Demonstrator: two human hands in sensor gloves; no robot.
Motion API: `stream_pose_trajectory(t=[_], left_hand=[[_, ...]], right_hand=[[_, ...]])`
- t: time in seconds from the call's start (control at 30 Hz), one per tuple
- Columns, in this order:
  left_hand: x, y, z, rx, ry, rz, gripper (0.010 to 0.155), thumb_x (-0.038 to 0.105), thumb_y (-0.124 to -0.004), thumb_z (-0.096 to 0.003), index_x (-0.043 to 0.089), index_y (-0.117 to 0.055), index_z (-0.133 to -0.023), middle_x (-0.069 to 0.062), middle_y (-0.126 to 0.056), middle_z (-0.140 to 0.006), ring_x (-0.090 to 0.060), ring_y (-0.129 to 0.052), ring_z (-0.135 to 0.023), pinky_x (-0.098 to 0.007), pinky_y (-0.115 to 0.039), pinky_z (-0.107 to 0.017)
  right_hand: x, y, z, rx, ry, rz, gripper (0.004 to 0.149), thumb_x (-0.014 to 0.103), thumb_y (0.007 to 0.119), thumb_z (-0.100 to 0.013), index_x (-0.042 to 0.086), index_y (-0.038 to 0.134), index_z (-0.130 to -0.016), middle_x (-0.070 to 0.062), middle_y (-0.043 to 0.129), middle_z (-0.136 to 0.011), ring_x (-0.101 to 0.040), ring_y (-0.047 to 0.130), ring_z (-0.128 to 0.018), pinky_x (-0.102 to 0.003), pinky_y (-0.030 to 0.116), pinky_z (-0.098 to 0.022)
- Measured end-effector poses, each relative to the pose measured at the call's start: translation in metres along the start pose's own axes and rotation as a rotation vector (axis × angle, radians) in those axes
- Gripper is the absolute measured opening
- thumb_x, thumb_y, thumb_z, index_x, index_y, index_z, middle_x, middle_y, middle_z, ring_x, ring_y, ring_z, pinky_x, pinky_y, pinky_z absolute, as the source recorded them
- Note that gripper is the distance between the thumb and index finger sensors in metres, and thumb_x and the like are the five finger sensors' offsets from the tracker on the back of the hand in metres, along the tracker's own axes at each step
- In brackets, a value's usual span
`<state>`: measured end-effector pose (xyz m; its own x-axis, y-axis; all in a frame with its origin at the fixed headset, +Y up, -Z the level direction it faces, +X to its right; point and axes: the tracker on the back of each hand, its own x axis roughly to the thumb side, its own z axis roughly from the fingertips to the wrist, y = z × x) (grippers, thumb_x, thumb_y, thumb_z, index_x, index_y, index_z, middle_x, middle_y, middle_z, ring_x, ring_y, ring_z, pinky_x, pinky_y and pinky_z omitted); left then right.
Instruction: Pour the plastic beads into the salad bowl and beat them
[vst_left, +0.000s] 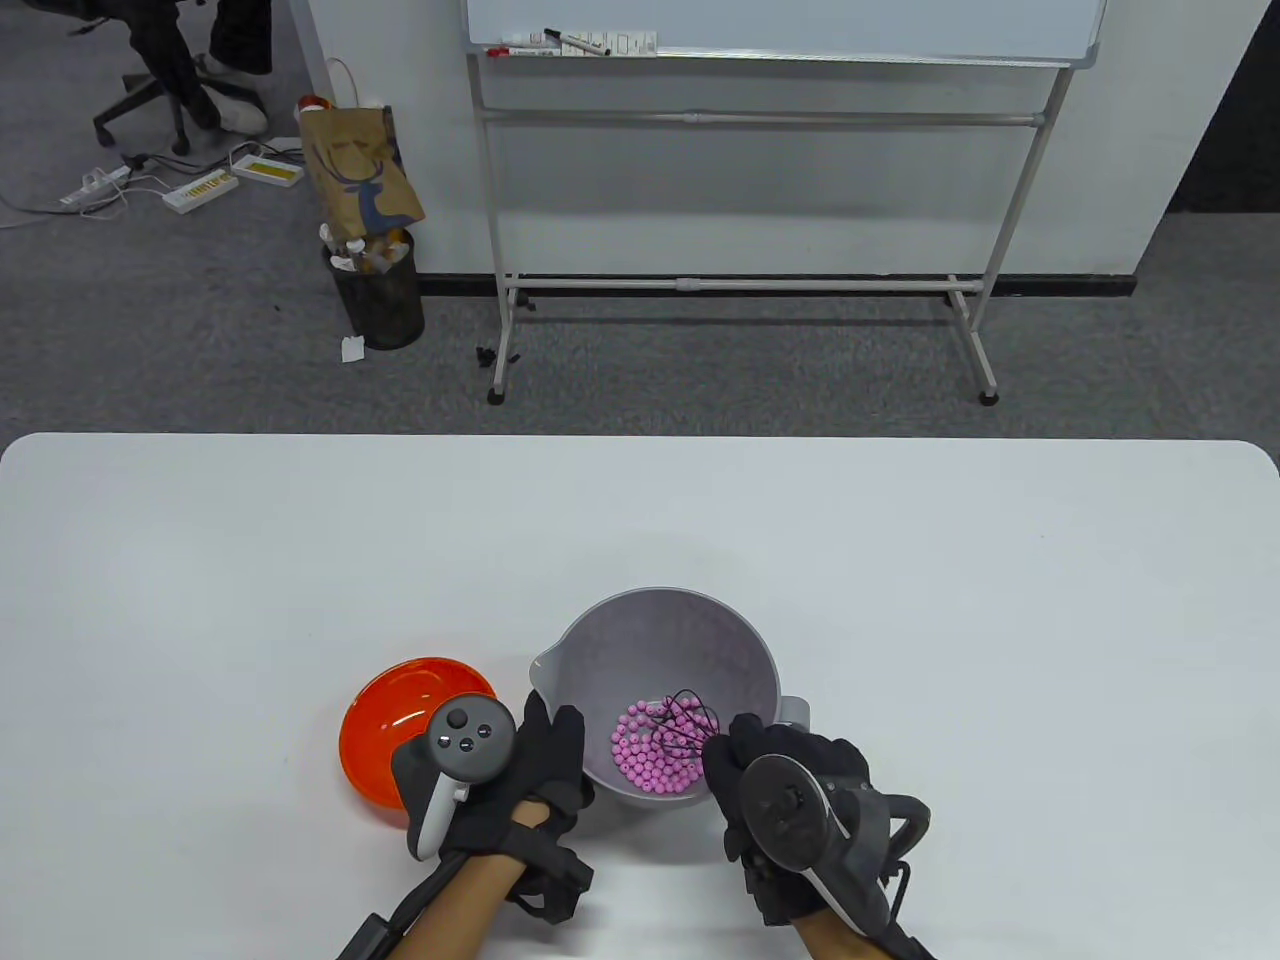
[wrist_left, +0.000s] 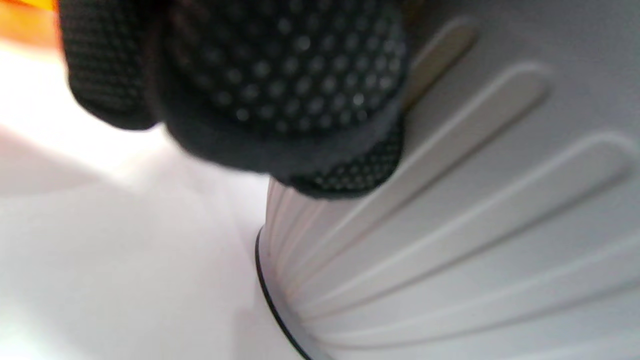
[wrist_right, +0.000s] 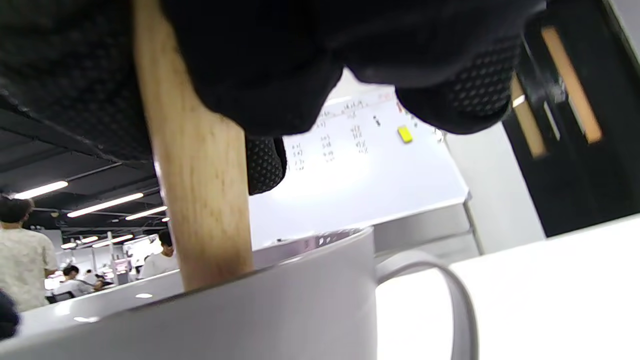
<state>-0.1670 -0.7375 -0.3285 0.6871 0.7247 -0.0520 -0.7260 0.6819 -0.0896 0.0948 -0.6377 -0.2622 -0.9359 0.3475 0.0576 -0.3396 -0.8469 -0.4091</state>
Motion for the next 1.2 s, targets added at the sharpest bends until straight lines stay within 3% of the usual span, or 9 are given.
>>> stream_pose_trajectory(t=[0.17,0.4,0.77,0.97,1.2], left_hand=[[0.000,0.000,0.000,0.001,-0.001,0.001,0.077,0.061,-0.046,-0.0537,0.002,-0.053,-0.102,0.001,-0.107,-0.041,-0.008,-0.104,-0.011,-0.039,-0.091,-0.035],[0.000,0.000,0.000,0.002,-0.001,0.001,0.077,0.061,-0.046,-0.0537,0.002,-0.053,-0.102,0.001,-0.107,-0.041,-0.008,-0.104,-0.011,-0.040,-0.091,-0.035],[0.000,0.000,0.000,0.001,0.000,0.003,0.077,0.061,-0.046,-0.0537,0.003,-0.053,-0.103,0.001,-0.107,-0.041,-0.008,-0.104,-0.011,-0.039,-0.091,-0.035],[0.000,0.000,0.000,0.001,0.000,0.003,0.077,0.061,-0.046,-0.0538,0.003,-0.053,-0.103,0.001,-0.107,-0.041,-0.008,-0.104,-0.011,-0.040,-0.091,-0.035],[0.000,0.000,0.000,0.001,0.001,0.003,0.077,0.061,-0.046,-0.0536,0.002,-0.053,-0.102,0.001,-0.107,-0.041,-0.008,-0.104,-0.011,-0.040,-0.091,-0.035]], right_hand=[[-0.005,0.015,0.000,0.023,0.030,-0.111,0.045,0.053,0.095,-0.037,0.019,0.102,-0.065,0.000,0.099,-0.023,-0.018,0.092,-0.007,-0.041,0.085,-0.040],[-0.011,0.020,-0.002,-0.045,0.041,-0.030,0.046,0.054,0.094,-0.037,0.022,0.100,-0.069,0.000,0.100,-0.028,-0.018,0.094,-0.011,-0.041,0.084,-0.043],[-0.001,0.002,0.004,-0.117,-0.025,0.117,0.044,0.053,0.097,-0.035,0.021,0.104,-0.063,-0.001,0.100,-0.024,-0.019,0.093,-0.008,-0.041,0.085,-0.041],[0.003,-0.007,0.004,-0.023,-0.017,0.038,0.043,0.053,0.098,-0.035,0.019,0.104,-0.061,-0.001,0.099,-0.020,-0.019,0.091,-0.005,-0.040,0.086,-0.039],[-0.011,0.012,-0.001,0.051,0.062,-0.139,0.044,0.053,0.095,-0.037,0.020,0.102,-0.065,-0.001,0.100,-0.024,-0.018,0.093,-0.008,-0.041,0.085,-0.041]])
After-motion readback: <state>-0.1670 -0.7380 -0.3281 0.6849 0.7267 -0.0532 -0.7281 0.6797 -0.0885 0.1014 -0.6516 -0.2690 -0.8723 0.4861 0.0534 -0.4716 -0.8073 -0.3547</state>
